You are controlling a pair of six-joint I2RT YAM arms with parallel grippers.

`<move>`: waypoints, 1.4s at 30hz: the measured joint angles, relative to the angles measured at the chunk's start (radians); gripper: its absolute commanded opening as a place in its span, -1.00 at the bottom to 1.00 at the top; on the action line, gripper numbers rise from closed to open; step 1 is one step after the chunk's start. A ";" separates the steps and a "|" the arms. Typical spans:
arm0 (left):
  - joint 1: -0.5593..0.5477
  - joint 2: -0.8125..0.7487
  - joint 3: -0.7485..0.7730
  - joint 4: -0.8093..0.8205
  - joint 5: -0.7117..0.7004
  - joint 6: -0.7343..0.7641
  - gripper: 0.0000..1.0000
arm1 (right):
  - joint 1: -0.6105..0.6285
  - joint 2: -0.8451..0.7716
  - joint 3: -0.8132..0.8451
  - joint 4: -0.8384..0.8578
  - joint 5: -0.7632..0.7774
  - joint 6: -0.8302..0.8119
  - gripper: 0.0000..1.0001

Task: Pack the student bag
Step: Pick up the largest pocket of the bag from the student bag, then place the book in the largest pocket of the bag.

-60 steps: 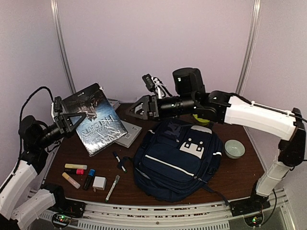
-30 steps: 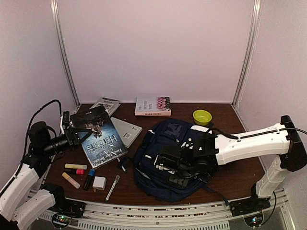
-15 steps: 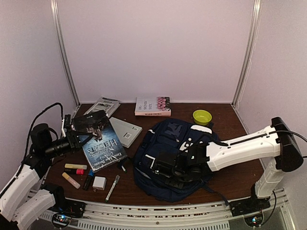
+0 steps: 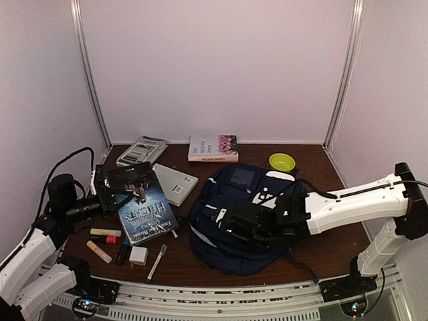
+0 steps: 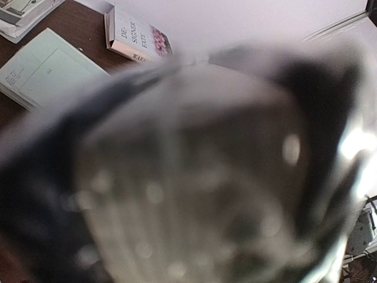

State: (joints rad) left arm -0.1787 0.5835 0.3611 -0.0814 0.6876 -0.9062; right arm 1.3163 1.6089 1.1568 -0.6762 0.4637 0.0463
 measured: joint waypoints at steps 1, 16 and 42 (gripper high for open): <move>-0.016 0.001 0.000 -0.010 -0.010 0.004 -1.00 | -0.005 -0.023 0.006 -0.006 0.008 0.000 -1.00; -0.237 0.130 0.055 -0.018 -0.036 0.040 -1.00 | -0.068 -0.164 0.117 -0.024 0.079 0.019 -1.00; -0.545 0.893 0.341 0.378 0.034 -0.153 -1.00 | -0.122 -0.192 0.252 -0.003 0.010 0.008 -1.00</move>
State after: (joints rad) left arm -0.7238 1.4769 0.7025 0.2962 0.7219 -1.0588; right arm 1.1942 1.4166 1.4090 -0.6792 0.4736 0.0544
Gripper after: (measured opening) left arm 0.188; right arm 0.043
